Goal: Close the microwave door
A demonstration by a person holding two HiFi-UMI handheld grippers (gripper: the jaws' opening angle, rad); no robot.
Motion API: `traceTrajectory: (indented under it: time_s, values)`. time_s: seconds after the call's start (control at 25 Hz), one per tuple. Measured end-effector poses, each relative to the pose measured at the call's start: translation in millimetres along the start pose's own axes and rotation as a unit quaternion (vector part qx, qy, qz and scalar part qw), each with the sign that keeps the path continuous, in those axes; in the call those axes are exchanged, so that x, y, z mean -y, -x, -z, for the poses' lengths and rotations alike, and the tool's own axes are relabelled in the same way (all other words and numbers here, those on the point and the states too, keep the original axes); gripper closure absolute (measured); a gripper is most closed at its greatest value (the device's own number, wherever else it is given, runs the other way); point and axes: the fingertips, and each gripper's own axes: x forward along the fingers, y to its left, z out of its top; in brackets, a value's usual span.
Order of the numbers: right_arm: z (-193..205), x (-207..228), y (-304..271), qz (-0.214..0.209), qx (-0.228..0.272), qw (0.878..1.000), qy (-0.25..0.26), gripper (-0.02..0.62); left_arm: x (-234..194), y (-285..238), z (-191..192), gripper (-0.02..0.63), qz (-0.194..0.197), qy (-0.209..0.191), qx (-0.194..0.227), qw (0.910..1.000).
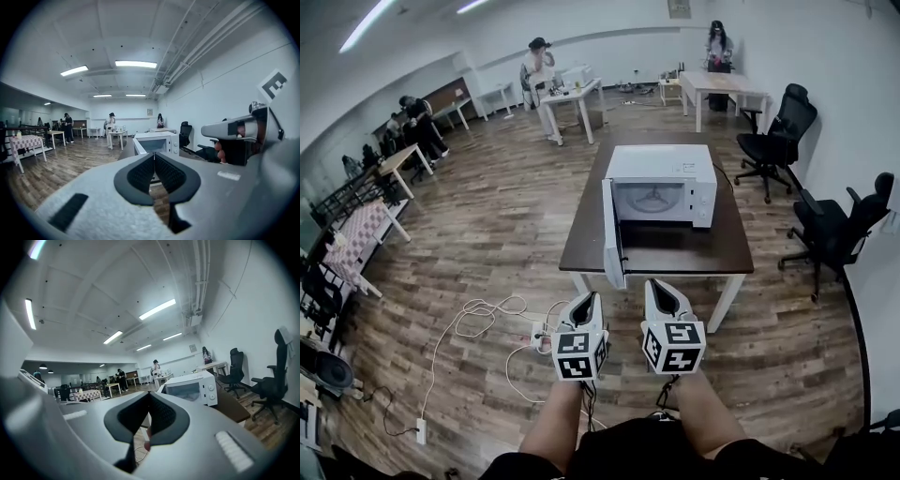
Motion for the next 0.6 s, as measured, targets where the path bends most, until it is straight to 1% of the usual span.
traceTrajectory:
  time_s: [0.24,0.48,0.6]
  values:
    - [1,21,-26,-0.012,-0.016,1.000,-0.004,0.586,-8,-20,-2,0.592,-0.028,0.011,-0.002,0.9996]
    - [9,26,-44,-0.023,-0.036,0.999,0.013,0.586,-13,-37,6,0.591,-0.036,0.032,-0.004,0.9989]
    - [11,31,-52,-0.023,-0.043,0.999,0.012,0.586,-18,-47,9,0.591,-0.037,0.038,-0.004,0.9986]
